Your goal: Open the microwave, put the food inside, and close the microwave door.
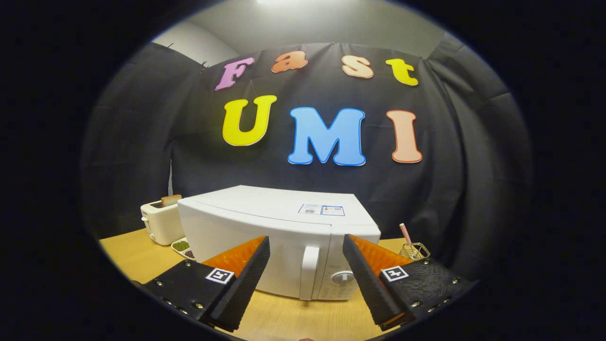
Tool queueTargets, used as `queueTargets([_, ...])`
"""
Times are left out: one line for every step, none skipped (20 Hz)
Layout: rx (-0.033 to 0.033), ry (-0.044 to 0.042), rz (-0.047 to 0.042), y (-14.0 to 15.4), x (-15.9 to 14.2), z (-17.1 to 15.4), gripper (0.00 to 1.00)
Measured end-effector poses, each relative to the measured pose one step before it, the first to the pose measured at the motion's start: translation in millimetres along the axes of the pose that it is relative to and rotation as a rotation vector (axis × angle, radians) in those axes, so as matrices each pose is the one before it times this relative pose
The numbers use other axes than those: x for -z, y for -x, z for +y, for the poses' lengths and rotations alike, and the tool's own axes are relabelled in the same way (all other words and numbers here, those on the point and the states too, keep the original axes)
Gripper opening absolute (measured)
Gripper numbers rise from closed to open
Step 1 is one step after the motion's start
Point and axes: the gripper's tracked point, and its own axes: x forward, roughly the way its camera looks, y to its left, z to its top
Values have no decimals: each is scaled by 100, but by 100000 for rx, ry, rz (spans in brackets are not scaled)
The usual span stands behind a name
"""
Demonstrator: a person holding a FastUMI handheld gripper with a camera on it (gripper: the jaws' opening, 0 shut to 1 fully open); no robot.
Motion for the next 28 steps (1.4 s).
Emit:
queueTargets([161, -291, 999, -536, 467, -85, 98])
queueTargets([218, -198, 1121, -474, 526, -69, 98])
queueTargets([427, -217, 1020, -449, 466, -249, 98])
queueTargets([345, -207, 705, -317, 487, -112, 98])
queueTargets([391, -10, 1107, -375, 553, -140, 98])
queueTargets([135, 116, 1404, -309, 766, -53, 98])
queueTargets([-96, -66, 1717, -392, 720, -40, 98])
queueTargets([-637, -262, 1574, -305, 790, 70, 98])
queueTargets([-249, -111, 1474, -323, 632, -9, 98])
queueTargets([142, 161, 1604, -286, 744, -12, 98])
queueTargets([-220, -26, 1404, -256, 584, -75, 98])
queueTargets([128, 265, 1368, -247, 665, 64, 98])
queueTargets([67, 445, 1009, -269, 494, -21, 98])
queueTargets([-3, 99, 1147, -239, 506, 31, 97])
queueTargets([-346, -143, 1110, -298, 412, 65, 94])
queueTargets([33, -224, 993, -220, 408, -71, 94])
queueTargets([-471, -563, 890, -300, 237, 86, 93])
queueTargets([709, -254, 833, -312, 232, -149, 92])
queueTargets([-423, -639, 964, -213, 236, 60, 80])
queueTargets([818, 73, 1075, -175, 440, -105, 79])
queueTargets([695, 404, 749, -122, 115, -205, 71])
queueTargets([-554, -815, 760, 92, 149, 109, 65])
queueTargets([-769, -952, 421, 110, -14, 136, 63])
queueTargets([-702, -1152, 448, -354, 170, 296, 55])
queueTargets([-1268, -766, 288, 259, -3, 371, 44])
queueTargets([820, 493, 122, -386, 174, 19, 38])
queueTargets([337, 572, 415, -161, -46, -56, 30])
queueTargets([-392, -179, 475, 206, 9, 8, 28])
